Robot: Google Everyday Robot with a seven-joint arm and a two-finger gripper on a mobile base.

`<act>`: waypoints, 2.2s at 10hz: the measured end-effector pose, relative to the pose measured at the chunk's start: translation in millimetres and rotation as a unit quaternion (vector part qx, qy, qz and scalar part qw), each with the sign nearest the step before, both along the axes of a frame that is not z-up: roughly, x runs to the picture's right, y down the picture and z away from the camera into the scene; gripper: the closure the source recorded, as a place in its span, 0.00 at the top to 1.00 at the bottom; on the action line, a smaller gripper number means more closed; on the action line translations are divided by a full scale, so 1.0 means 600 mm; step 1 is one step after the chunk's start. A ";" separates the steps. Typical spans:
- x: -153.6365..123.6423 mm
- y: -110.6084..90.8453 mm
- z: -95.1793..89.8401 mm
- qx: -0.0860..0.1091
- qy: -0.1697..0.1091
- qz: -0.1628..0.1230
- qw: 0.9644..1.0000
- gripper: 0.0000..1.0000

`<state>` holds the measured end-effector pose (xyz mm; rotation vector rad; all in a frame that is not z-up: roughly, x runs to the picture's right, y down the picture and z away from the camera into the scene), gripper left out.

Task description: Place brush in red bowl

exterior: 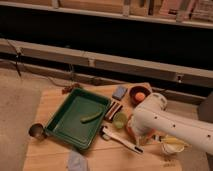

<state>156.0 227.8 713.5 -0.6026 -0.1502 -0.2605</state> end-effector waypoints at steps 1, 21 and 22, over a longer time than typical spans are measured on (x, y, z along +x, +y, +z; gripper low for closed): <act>0.002 -0.004 0.000 0.000 -0.002 0.002 1.000 0.65; -0.006 0.007 0.006 -0.008 -0.043 -0.004 0.999 0.65; -0.008 0.009 0.007 -0.009 -0.046 -0.005 0.999 0.65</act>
